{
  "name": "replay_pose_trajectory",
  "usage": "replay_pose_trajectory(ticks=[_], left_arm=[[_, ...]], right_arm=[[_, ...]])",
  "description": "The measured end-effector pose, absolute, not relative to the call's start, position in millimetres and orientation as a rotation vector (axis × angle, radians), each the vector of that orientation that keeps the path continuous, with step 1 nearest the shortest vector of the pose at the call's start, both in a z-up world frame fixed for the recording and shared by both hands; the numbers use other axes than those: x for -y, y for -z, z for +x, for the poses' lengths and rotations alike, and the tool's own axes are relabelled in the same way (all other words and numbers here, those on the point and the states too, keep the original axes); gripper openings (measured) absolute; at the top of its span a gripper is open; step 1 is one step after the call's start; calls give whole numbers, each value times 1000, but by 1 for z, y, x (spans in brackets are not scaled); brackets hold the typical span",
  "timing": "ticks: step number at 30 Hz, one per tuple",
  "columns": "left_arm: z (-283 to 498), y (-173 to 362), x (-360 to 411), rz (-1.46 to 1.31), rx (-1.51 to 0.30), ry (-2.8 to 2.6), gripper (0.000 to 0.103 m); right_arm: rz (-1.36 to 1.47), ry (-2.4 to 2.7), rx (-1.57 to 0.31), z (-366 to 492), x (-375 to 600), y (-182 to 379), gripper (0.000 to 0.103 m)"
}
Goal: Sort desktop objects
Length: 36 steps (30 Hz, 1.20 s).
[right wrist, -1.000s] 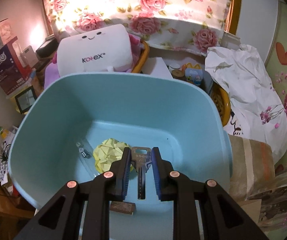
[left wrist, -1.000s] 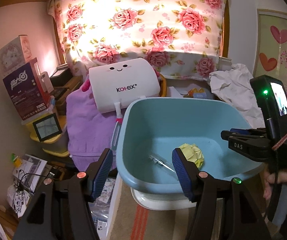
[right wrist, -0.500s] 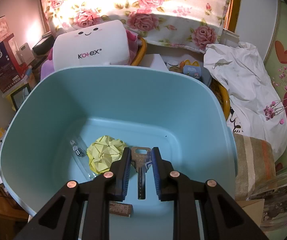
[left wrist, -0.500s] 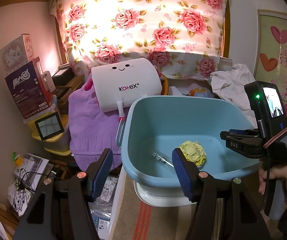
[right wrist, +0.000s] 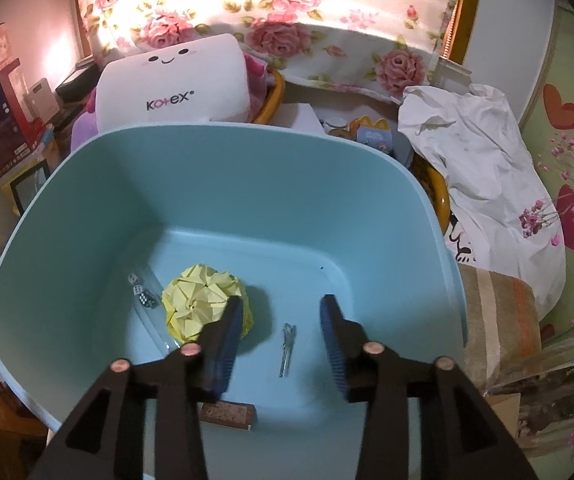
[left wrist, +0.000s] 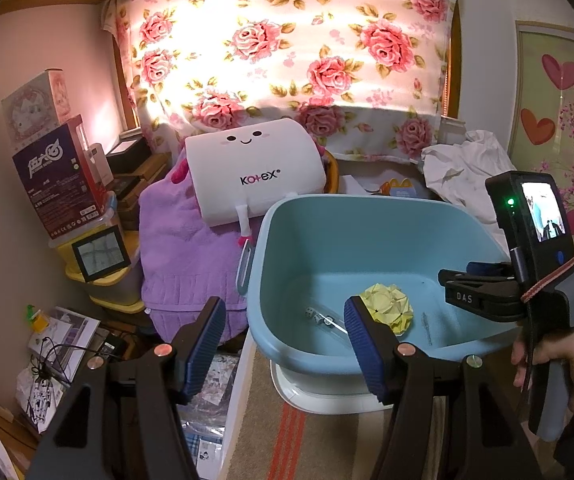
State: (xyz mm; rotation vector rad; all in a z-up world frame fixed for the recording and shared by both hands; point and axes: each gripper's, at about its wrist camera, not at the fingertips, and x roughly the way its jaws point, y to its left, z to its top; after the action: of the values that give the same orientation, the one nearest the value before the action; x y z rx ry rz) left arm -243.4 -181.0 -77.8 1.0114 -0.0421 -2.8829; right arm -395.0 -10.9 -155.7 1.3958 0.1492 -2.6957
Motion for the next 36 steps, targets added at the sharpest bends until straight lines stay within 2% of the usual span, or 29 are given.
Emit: replay_pose_trajectory(ticks=[13,36], left_arm=[[-232,75,176,1014,36,2888,65],[-158,62,117,1053,63,2913,65]], right_arm=[[1345,2708,-131,-364,1,139,44],[1236,2738,-91,-231,-58,87,45]])
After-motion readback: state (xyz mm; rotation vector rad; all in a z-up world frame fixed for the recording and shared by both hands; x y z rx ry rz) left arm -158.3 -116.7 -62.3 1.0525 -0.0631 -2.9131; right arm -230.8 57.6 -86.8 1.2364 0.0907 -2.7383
